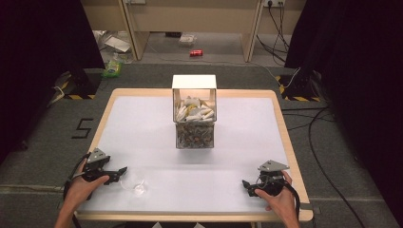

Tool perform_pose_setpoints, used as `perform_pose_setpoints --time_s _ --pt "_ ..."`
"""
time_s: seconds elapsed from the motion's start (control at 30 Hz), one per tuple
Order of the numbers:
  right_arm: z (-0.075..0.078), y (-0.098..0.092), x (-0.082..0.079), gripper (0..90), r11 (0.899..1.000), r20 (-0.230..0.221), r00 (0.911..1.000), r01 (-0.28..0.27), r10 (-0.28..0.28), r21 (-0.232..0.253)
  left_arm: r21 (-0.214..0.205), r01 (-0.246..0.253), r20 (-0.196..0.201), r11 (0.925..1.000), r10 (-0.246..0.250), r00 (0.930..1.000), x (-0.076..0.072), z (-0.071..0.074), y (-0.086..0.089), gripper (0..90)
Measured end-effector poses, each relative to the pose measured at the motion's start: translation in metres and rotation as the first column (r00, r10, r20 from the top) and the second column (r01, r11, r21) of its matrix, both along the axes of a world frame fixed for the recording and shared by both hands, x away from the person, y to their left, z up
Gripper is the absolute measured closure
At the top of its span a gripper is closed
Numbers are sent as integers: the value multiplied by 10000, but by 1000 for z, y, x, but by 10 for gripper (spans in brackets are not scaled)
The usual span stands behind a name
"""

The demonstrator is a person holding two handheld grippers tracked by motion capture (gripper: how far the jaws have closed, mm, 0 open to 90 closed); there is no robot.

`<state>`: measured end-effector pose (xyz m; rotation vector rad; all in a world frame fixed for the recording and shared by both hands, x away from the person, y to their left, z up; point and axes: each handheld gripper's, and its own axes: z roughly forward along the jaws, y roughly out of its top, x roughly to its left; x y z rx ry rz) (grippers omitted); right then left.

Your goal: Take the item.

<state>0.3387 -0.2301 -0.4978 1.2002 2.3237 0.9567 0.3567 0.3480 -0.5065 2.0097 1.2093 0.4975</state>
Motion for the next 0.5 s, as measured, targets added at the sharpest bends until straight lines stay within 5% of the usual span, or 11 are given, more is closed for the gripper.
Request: perform_pose_setpoints --time_s 0.1,0.13,0.2,0.5 --pt "1 0 -1 99 10000 48 10000 -47 47 8 -2 0 -3 10000 0 10000 0 0 0 106" --pt "4 -1 -1 202 9997 146 9998 -170 167 192 -5 -2 -4 10000 2 10000 0 0 0 105" --pt "5 0 -1 145 9997 229 9996 -158 153 208 1 -1 -1 10000 1 10000 0 0 0 105" --pt "20 8 -2 164 9984 1135 9933 -287 229 496 0 1 -5 10000 -1 10000 0 0 0 105"
